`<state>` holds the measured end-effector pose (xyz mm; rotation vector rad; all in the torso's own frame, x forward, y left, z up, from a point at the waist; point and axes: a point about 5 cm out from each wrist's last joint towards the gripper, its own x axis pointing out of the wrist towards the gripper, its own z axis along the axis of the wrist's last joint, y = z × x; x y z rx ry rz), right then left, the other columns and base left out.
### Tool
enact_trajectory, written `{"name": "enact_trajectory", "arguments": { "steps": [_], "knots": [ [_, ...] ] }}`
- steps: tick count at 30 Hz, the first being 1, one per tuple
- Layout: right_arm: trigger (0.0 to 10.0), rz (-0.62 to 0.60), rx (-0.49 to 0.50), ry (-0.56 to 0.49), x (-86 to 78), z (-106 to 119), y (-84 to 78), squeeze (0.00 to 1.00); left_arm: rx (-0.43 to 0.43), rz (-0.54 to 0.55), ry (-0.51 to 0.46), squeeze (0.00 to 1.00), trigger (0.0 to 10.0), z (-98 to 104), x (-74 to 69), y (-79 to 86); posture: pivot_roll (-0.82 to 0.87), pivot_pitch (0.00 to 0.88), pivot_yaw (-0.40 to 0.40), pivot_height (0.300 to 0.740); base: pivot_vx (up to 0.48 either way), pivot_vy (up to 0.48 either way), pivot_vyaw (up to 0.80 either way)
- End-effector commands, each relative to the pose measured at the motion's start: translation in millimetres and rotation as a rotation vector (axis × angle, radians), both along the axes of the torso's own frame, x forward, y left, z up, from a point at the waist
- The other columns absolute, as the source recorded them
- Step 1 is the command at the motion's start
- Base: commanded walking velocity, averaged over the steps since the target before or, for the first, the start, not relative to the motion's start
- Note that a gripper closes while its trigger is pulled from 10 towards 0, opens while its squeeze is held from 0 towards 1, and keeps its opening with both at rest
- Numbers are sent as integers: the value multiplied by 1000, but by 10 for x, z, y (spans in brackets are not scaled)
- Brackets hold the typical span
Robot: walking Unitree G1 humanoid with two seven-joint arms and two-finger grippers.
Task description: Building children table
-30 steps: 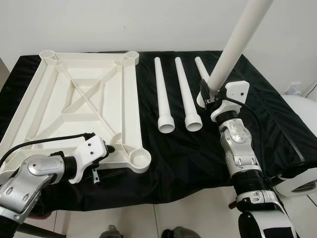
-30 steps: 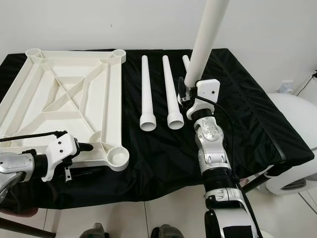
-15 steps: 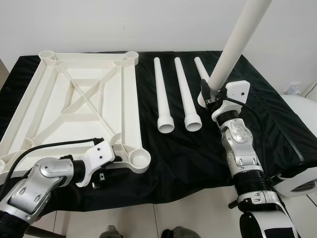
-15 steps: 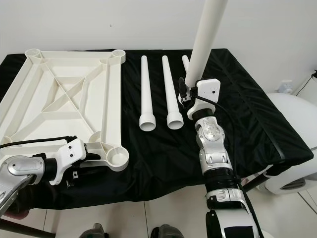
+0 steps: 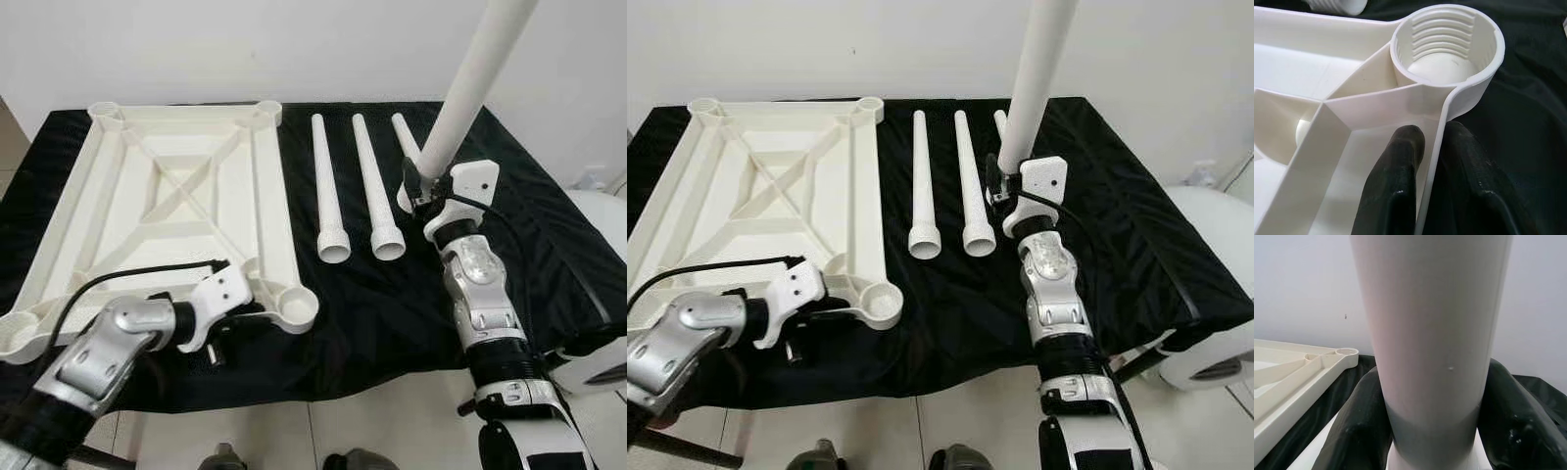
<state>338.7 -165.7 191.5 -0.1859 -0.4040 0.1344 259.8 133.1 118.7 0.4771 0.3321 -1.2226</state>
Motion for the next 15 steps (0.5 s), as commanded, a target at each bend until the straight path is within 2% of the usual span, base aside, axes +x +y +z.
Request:
{"name": "enact_trajectory", "arguments": {
  "steps": [1, 2, 7, 10, 15],
  "knots": [
    [10000, -14, 5, -14, -10, 41, -29, 0, -41, -88, -37, 0, 10000, 95, 13, -193, 8, 0, -8, 740, 0, 0, 0],
    [10000, -14, 5, -14, -10, 41, -29, 0, -41, -88, -37, 0, 10000, 95, 13, -193, 8, 0, -8, 740, 0, 0, 0],
    [10000, -25, 11, -22, -5, 73, -39, 0, -78, -107, -58, 0, 10000, 136, 85, -397, -3, 0, -4, 740, 0, 0, 0],
    [10000, -27, 14, -24, -4, 80, -34, 0, -82, -96, -62, 0, 10000, 135, 114, -433, -12, 0, -2, 740, 0, 0, 0],
    [10000, -31, 18, -25, -17, 86, -33, 0, -91, -4, -76, 0, 10000, 122, 213, -466, -24, 0, 0, 740, 0, 0, 0]
  ]
}}
